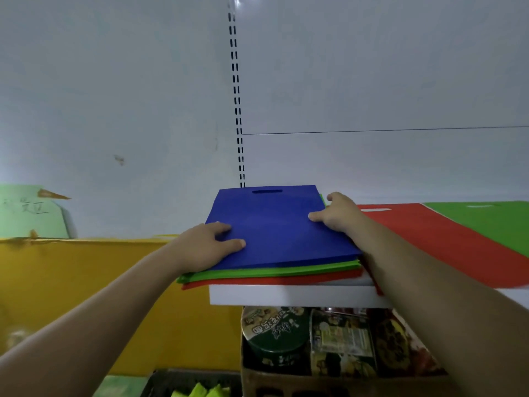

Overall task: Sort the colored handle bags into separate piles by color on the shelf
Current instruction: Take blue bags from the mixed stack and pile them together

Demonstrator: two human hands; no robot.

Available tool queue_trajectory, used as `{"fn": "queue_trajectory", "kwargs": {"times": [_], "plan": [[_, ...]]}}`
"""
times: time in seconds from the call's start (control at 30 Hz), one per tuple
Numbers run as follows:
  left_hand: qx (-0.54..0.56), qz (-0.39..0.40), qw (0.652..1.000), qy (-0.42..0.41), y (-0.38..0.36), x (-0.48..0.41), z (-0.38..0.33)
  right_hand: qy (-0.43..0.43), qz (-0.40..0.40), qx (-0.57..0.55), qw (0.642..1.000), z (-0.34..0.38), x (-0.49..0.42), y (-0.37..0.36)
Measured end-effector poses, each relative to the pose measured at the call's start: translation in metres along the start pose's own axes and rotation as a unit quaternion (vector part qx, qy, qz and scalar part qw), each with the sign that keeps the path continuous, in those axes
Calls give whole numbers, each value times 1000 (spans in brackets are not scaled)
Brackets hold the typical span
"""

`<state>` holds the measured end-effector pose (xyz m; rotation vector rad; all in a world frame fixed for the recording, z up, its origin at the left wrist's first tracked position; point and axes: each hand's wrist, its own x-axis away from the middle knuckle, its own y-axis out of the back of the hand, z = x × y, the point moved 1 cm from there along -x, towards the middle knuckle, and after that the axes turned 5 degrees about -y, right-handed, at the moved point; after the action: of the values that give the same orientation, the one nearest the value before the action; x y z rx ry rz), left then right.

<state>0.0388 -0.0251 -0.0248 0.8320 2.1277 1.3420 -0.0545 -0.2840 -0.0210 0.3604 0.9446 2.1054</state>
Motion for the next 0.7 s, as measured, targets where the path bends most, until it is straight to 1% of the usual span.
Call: {"fn": "queue_trajectory", "kwargs": {"times": [0.1, 0.27, 0.37, 0.47, 0.57, 0.63, 0.7], "plan": [[16, -5, 1000, -1, -1, -1, 0, 11, -21, -4, 1000, 0, -2, 0], [49, -30, 998, 10, -1, -4, 2, 92, -96, 31, 991, -2, -5, -1], [75, -43, 996, 28, -1, -5, 3, 149, -133, -43, 979, 0, -1, 3], [119, -54, 990, 60, 2, -5, 4, 202, -121, -157, 959, 3, 8, 6], [193, -62, 976, 73, 6, -2, 3, 250, -110, -252, 928, 7, 17, 9], [234, -96, 965, 64, 7, 0, 3, 272, -124, -277, 913, 7, 20, 11], [268, -155, 950, 46, 9, 4, 3, 279, -142, -283, 907, 8, 24, 15]]}}
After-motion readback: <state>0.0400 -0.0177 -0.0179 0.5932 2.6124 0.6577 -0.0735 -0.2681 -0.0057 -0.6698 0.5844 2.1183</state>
